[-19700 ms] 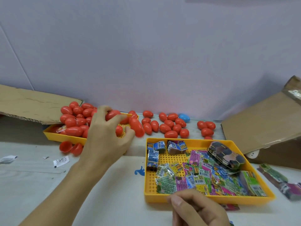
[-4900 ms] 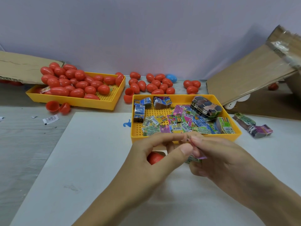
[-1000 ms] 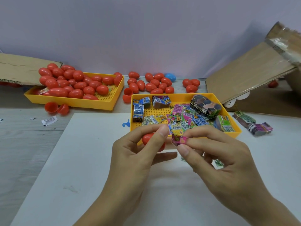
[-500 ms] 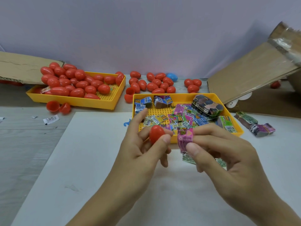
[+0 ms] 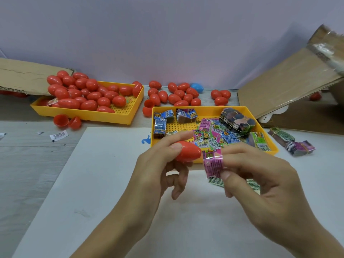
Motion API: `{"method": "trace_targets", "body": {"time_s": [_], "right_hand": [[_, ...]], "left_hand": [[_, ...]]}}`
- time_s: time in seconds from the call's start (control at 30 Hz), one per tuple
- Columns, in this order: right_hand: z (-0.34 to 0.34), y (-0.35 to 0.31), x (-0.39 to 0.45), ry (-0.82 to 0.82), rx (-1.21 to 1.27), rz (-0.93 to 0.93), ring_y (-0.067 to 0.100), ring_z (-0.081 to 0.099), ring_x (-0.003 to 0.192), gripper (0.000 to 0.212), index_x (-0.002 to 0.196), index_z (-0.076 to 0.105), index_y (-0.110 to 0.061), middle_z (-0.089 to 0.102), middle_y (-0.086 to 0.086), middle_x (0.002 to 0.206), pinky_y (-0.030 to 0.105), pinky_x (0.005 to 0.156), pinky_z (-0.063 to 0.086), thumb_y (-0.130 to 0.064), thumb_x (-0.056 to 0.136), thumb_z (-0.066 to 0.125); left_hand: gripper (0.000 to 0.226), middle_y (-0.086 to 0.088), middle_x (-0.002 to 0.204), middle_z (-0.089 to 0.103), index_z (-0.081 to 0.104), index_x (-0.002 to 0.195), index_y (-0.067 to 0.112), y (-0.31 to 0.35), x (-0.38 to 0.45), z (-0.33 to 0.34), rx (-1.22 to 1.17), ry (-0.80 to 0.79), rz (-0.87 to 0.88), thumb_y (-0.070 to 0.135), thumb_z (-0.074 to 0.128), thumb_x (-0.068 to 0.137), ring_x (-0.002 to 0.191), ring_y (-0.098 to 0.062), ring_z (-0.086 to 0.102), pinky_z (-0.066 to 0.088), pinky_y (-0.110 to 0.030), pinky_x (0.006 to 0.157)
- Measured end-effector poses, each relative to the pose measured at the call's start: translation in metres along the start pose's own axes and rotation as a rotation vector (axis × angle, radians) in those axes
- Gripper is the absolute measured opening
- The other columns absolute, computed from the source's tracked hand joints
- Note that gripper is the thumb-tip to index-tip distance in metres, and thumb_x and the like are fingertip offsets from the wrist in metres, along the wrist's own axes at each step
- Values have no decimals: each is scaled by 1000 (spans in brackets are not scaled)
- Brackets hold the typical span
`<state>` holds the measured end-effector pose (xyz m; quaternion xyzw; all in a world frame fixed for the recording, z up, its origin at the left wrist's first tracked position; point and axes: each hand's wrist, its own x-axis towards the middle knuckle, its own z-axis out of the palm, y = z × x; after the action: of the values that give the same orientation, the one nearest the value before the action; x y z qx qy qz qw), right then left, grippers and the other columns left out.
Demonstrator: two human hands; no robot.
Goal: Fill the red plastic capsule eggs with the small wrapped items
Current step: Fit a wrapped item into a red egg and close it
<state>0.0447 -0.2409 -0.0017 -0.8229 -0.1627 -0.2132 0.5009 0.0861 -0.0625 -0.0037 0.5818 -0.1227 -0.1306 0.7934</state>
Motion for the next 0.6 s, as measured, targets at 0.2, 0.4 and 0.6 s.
{"method": "trace_targets", "body": {"time_s": [0.2, 0.4, 0.6], "right_hand": [[0, -2, 2, 4, -10, -28, 12, 58, 59, 20, 75, 69, -18, 60, -15, 69, 34, 48, 44, -18, 84, 51], [0, -3, 3, -16, -39, -54, 13, 56, 58, 13, 80, 71, -16, 60, -11, 72, 29, 44, 42, -22, 84, 60], [1, -3, 3, -24, -91, -60, 15, 58, 59, 9, 77, 72, -15, 65, -6, 74, 24, 42, 38, -24, 79, 72]], "left_hand": [[41, -2, 62, 55, 76, 106, 42, 0, 2, -3, 111, 46, 22, 32, 45, 81, 53, -13, 45, 35, -23, 43], [24, 10, 63, 60, 74, 86, 27, 0, -4, 2, 146, 53, 70, 30, 50, 84, 52, -4, 51, 38, -13, 45], [25, 13, 64, 60, 73, 87, 27, 0, -5, 2, 266, 65, 104, 31, 48, 86, 52, 1, 50, 39, -9, 48]]}}
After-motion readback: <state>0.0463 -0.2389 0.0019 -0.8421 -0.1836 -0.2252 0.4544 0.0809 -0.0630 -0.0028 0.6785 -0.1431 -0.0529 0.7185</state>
